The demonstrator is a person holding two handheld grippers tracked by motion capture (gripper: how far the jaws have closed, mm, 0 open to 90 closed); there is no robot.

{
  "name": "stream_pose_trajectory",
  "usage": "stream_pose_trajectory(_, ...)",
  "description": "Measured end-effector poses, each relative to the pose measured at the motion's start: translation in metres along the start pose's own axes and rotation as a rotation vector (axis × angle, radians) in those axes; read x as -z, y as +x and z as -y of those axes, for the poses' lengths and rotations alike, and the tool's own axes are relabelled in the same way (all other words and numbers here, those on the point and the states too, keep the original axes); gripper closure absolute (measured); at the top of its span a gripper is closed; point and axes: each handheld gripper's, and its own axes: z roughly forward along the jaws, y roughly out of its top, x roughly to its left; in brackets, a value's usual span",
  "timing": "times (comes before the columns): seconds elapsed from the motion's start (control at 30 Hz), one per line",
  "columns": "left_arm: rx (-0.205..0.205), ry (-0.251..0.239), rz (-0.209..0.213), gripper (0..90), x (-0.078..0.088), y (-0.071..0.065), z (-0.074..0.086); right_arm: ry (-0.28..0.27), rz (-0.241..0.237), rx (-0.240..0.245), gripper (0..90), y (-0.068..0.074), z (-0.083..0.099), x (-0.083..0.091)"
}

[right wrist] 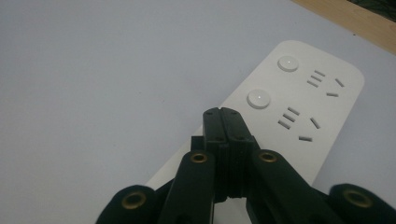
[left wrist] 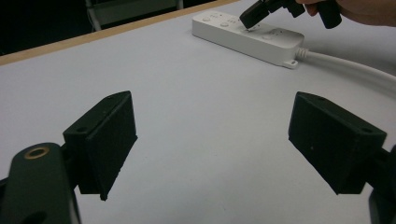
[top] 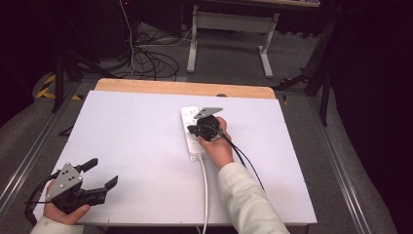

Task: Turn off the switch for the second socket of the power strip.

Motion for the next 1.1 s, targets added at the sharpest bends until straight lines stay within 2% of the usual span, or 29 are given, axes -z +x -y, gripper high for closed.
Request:
stream_pose_trajectory(0.6, 0.003, -0.001, 0.004, 15.8, -0.0002, -0.0005, -0.0003, 0.004, 0.013, 0.003, 90.0, 0.0016, 0.0016, -0.0044)
stream_pose_trajectory(0.8, 0.002, -0.002, 0.003, 15.7, -0.0006, -0.0007, -0.0003, 0.014, 0.028, 0.019, 90.0, 0.0037, 0.0015, -0.0051)
stream_pose_trajectory(1.1, -0.004, -0.001, 0.003, 15.8, -0.001, -0.0006, -0.0005, 0.018, 0.035, 0.006, 90.0, 0.0053, 0.0011, -0.0054)
